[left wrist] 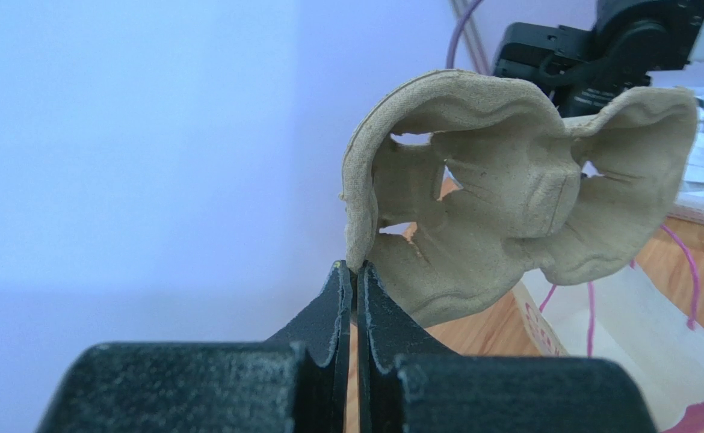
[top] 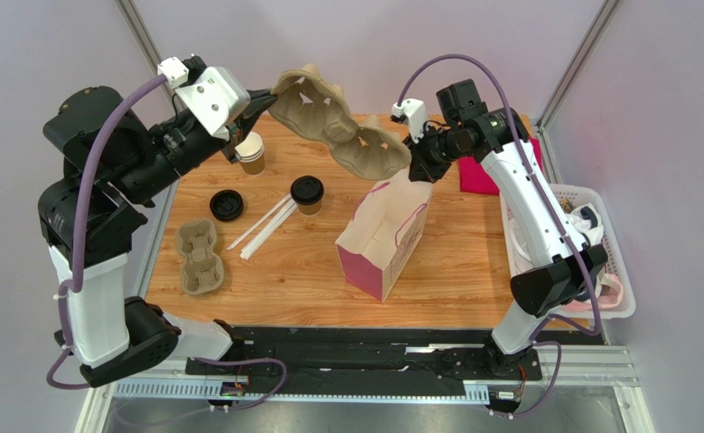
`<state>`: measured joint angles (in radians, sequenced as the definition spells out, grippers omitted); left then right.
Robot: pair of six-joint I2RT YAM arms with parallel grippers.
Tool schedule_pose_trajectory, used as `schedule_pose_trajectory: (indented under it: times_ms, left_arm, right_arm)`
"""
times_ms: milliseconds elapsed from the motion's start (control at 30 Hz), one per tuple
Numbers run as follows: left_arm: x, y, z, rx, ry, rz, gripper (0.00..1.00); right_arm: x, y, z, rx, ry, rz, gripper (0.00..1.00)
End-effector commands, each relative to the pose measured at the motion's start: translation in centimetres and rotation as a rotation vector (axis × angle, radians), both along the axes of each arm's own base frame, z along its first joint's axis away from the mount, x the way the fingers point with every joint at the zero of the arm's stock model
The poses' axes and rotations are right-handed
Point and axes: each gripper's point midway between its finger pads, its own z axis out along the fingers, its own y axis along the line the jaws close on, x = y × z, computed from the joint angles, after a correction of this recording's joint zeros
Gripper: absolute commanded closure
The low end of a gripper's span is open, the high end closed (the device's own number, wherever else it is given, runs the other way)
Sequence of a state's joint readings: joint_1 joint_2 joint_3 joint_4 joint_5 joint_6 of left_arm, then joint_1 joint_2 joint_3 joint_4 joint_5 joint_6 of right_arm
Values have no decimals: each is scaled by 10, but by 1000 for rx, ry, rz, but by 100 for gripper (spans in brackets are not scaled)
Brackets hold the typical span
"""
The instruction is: Pack the takeout coffee
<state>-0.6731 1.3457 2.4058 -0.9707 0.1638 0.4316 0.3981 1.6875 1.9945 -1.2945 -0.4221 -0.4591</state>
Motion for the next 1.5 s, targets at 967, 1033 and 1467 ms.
schedule_pose_trajectory:
  times_ms: [967, 1033, 1467]
  left_arm:
    - [23, -90, -116, 481, -197, 203, 100]
    - [22, -94, -117, 506, -244, 201, 100]
    - [-12, -115, -121, 608, -449, 76, 100]
  right_arm:
    - [8, -31, 37, 154, -61, -577, 100]
    - [3, -25, 36, 164, -38, -540, 100]
    - [1, -12, 33, 112, -23, -373, 100]
